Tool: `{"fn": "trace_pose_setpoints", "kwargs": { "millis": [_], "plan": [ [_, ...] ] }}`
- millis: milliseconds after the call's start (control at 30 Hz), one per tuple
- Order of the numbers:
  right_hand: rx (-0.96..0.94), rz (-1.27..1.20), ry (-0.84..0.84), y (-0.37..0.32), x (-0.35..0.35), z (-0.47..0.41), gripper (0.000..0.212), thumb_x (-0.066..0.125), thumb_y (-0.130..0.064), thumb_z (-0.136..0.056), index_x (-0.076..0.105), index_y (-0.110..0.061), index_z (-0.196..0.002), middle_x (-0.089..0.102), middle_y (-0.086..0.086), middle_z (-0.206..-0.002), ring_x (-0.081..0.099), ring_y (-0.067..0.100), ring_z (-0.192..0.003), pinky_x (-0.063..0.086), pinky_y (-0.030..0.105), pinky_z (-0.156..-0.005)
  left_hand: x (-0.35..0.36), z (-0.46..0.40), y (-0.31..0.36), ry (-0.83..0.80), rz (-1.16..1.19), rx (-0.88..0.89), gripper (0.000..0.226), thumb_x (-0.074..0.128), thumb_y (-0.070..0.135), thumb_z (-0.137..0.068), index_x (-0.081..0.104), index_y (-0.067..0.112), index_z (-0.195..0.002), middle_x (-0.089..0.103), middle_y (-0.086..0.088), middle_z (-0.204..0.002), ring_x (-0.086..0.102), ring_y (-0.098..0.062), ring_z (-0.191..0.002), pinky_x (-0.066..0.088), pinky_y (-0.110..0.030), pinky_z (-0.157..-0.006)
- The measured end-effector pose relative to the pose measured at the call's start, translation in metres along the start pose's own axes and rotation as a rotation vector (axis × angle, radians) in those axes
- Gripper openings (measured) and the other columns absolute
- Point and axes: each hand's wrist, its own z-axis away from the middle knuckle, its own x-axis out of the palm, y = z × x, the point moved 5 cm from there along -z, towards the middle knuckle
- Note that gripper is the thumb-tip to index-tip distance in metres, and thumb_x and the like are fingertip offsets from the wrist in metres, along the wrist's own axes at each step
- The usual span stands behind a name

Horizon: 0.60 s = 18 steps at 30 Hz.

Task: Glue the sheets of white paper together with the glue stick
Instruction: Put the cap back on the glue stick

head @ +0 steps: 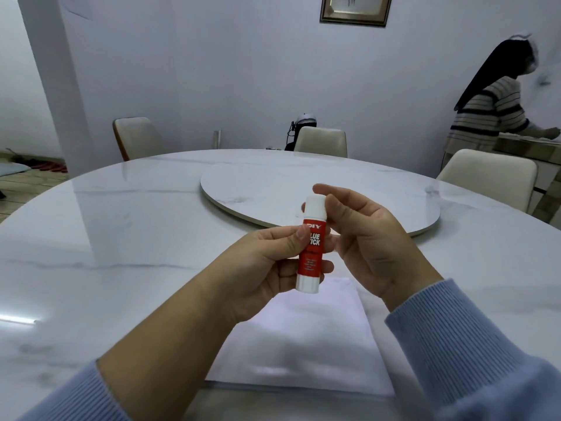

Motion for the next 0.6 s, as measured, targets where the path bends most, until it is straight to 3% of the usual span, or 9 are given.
{"fn": "trace_pose_setpoints", "kwargs": {
  "millis": [167,300,433,533,600],
  "plan": [
    [0.017,-0.037,-0.040,-0.0010,0.0021,-0.0007,0.036,0.061,-0.024,-0.073,0.067,-0.016,-0.109,0.074,0.008,-0.099,0.068,0.019,-0.093,0.054,0.038,-0.087,-0.0026,-0.0004,0.0008,0.013,0.008,-0.002,0.030,0.059,0.026,-0.070,0.071,0.007,-0.089,0.075,-0.007,-0.083,0.071,-0.021,-0.067,0.060,-0.029,-0.062],
    [0.000,-0.039,-0.014,-0.0006,0.0038,-0.0013,0.054,0.071,-0.023,-0.062,0.064,-0.019,-0.115,0.066,0.003,-0.086,0.063,0.018,-0.088,0.056,0.031,-0.076,0.0011,0.0009,-0.0005,-0.010,-0.012,-0.011,0.032,0.058,0.027,-0.071,0.070,0.007,-0.093,0.075,-0.005,-0.083,0.071,-0.020,-0.068,0.060,-0.029,-0.064],
    [0.020,-0.030,-0.032,-0.0016,0.0034,-0.0004,0.046,0.060,-0.027,-0.073,0.061,-0.018,-0.119,0.075,0.008,-0.098,0.070,0.019,-0.098,0.056,0.034,-0.084,-0.0007,-0.0009,-0.0023,0.002,-0.013,-0.022,0.033,0.059,0.027,-0.071,0.070,0.007,-0.094,0.074,-0.006,-0.085,0.071,-0.021,-0.070,0.059,-0.030,-0.066],
    [-0.010,0.067,0.031,-0.0004,0.0030,-0.0012,0.051,0.069,-0.025,-0.065,0.062,-0.023,-0.116,0.068,0.001,-0.083,0.066,0.013,-0.084,0.052,0.039,-0.089,0.0003,-0.0006,-0.0043,-0.006,-0.039,-0.029,0.035,0.059,0.028,-0.072,0.070,0.007,-0.097,0.074,-0.006,-0.085,0.071,-0.021,-0.072,0.059,-0.030,-0.067],
    [0.002,0.155,0.037,0.0006,0.0031,-0.0001,0.049,0.068,-0.035,-0.064,0.065,-0.025,-0.111,0.065,-0.001,-0.085,0.063,0.011,-0.083,0.050,0.038,-0.090,0.0018,-0.0003,-0.0052,-0.009,-0.042,-0.033,0.034,0.058,0.028,-0.072,0.070,0.007,-0.097,0.074,-0.005,-0.084,0.071,-0.020,-0.072,0.060,-0.030,-0.068]
  ]
}}
